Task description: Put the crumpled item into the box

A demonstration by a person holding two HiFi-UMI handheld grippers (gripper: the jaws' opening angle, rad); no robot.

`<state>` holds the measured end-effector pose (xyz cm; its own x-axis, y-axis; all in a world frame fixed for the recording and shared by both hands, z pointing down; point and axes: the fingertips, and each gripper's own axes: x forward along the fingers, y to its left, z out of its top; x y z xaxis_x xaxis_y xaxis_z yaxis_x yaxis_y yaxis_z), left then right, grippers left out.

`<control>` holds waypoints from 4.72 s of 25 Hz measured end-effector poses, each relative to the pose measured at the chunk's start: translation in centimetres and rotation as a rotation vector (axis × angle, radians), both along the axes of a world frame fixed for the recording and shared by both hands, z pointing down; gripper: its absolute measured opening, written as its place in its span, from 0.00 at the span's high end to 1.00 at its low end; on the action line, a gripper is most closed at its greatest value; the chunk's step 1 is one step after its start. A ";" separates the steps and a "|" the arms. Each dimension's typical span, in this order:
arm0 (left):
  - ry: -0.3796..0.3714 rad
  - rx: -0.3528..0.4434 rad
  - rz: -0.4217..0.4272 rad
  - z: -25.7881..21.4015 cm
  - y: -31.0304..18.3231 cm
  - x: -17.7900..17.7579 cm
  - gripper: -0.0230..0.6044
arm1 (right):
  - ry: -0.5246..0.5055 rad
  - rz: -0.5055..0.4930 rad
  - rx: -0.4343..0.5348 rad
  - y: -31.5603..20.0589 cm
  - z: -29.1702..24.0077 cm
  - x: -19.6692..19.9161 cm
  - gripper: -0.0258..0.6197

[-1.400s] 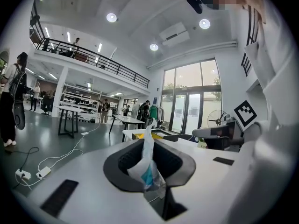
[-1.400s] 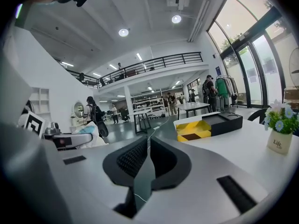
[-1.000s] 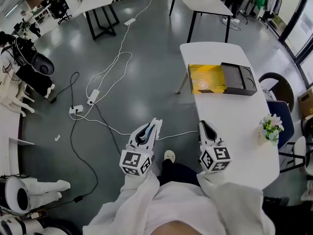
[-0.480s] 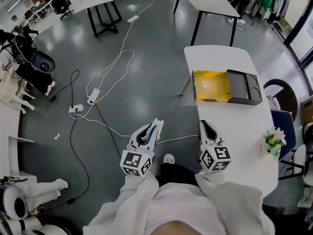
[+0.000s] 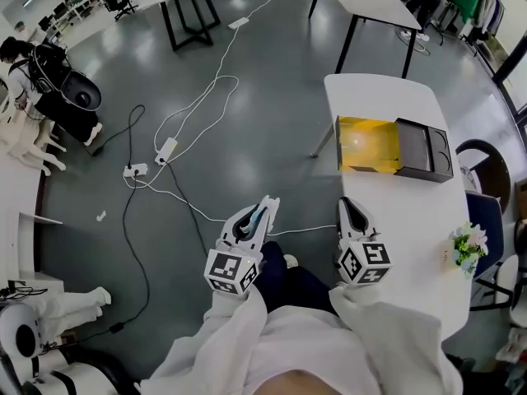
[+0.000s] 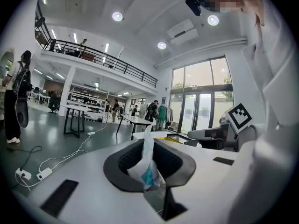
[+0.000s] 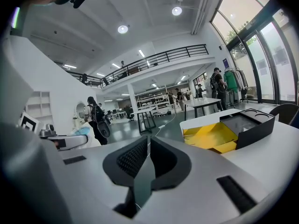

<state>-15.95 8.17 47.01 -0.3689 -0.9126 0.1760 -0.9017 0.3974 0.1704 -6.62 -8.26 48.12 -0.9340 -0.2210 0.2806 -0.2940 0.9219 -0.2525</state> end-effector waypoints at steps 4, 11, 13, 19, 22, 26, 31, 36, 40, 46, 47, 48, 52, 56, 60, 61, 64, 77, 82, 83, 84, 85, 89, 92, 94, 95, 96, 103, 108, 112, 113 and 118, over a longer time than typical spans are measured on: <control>0.001 -0.008 -0.003 -0.1 0.0 0.1 0.87 | 0.006 -0.004 -0.007 0.0 0.2 0.1 0.89; -0.005 -0.022 0.018 0.2 -0.9 -0.6 0.87 | 0.000 0.013 -0.018 -0.7 0.4 -0.5 0.89; -0.009 -0.022 0.026 0.1 -1.3 -1.2 0.87 | -0.001 0.020 -0.019 -1.0 0.5 -0.8 0.89; -0.018 -0.017 0.061 0.0 -3.9 -3.9 0.87 | -0.004 0.035 -0.020 -2.1 0.4 -2.8 0.89; -0.023 -0.014 0.090 0.0 -5.9 -5.8 0.87 | -0.003 0.064 -0.020 -3.8 0.7 -4.1 0.89; -0.024 -0.006 0.118 -0.1 -8.7 -9.2 0.87 | -0.004 0.105 -0.017 -6.3 0.7 -6.4 0.89; -0.017 0.008 0.163 -0.7 -13.1 -13.4 0.87 | -0.007 0.152 -0.023 -10.2 -0.1 -10.0 0.89; -0.015 0.019 0.221 -1.6 -17.4 -16.8 0.87 | -0.015 0.205 -0.004 -13.9 -1.5 -12.9 0.89; -0.006 0.014 0.269 -1.7 -20.1 -19.2 0.87 | -0.005 0.258 -0.017 -16.0 -1.4 -14.5 0.89; -0.004 0.007 0.393 -1.3 -24.7 -21.4 0.87 | -0.009 0.377 -0.021 -18.9 -1.0 -15.3 0.89; -0.005 0.007 0.417 -1.3 -25.5 -21.5 0.87 | -0.011 0.400 -0.022 -19.3 -1.0 -15.3 0.89; -0.007 0.008 0.441 -1.2 -26.2 -21.6 0.87 | -0.012 0.423 -0.022 -19.8 -0.9 -15.2 0.89; -0.008 0.010 0.530 -1.0 -28.9 -21.8 0.87 | -0.015 0.509 -0.019 -21.2 -0.6 -14.6 0.89; 0.000 0.003 0.619 -0.6 -30.8 -21.4 0.87 | -0.013 0.594 -0.029 -21.7 -0.3 -13.7 0.89; 0.010 0.001 0.714 -0.5 -32.5 -20.3 0.87 | -0.003 0.677 -0.025 -21.7 -0.4 -12.2 0.89; 0.015 0.001 0.737 -0.4 -32.9 -20.0 0.87 | 0.001 0.697 -0.025 -21.7 -0.3 -11.8 0.89; 0.037 -0.002 0.805 0.2 -34.3 -18.5 0.87 | 0.018 0.759 -0.035 -21.6 0.1 -10.1 0.89; 0.151 -0.005 1.056 1.0 -37.8 -10.3 0.87 | 0.095 0.936 -0.090 -20.7 1.6 -3.6 0.89; 0.261 -0.065 1.116 2.4 -38.7 -7.0 0.87 | 0.093 0.933 -0.098 -21.9 1.4 -2.9 0.89; 0.284 -0.088 1.123 3.0 -39.0 -6.3 0.87 | 0.095 0.936 -0.106 -22.0 1.5 -2.6 0.89; 0.310 -0.110 1.125 3.6 -39.2 -5.6 0.87 | 0.096 0.940 -0.116 -22.0 1.7 -2.3 0.89; 0.343 -0.128 1.123 4.1 -39.5 -5.0 0.87 | 0.097 0.943 -0.123 -22.1 1.9 -2.0 0.89; 0.462 -0.179 1.099 5.8 -40.6 -3.4 0.87 | 0.102 0.943 -0.143 -22.3 2.2 -1.2 0.89; 0.524 -0.226 1.083 7.2 -41.7 -2.2 0.87 | 0.103 0.938 -0.157 -22.8 2.6 -0.6 0.89; 0.550 -0.258 1.090 8.1 -42.2 -1.2 0.87 | 0.102 0.931 -0.165 -23.0 2.9 -0.5 0.89; 0.550 -0.278 1.099 8.6 -42.4 -0.7 0.87 | 0.100 0.928 -0.168 -23.1 3.0 -0.5 0.89; 0.549 -0.299 1.107 9.1 -42.6 -0.2 0.87 | 0.098 0.924 -0.170 -23.1 3.1 -0.4 0.89; 0.602 -0.452 1.129 12.2 -43.8 2.4 0.87 | 0.094 0.912 -0.186 -23.5 3.4 0.1 0.89; 0.591 -0.567 1.146 14.8 -44.2 4.2 0.87 | 0.095 0.906 -0.210 -23.5 4.2 0.5 0.89; 0.540 -0.631 1.152 16.3 -44.6 4.9 0.87 | 0.096 0.900 -0.229 -23.6 4.7 0.8 0.89; 0.520 -0.644 1.156 16.5 -44.7 5.0 0.87 | 0.097 0.897 -0.233 -23.6 4.8 0.8 0.89; 0.370 -0.687 1.178 17.5 -45.0 5.3 0.87 | 0.096 0.891 -0.246 -23.8 5.1 1.0 0.89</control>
<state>-10.66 -36.82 64.50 0.7032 -0.3433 0.6227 -0.7054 -0.4470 0.5501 -5.64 -32.03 53.21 -0.4186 -0.7695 0.4824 -0.8976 0.2697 -0.3486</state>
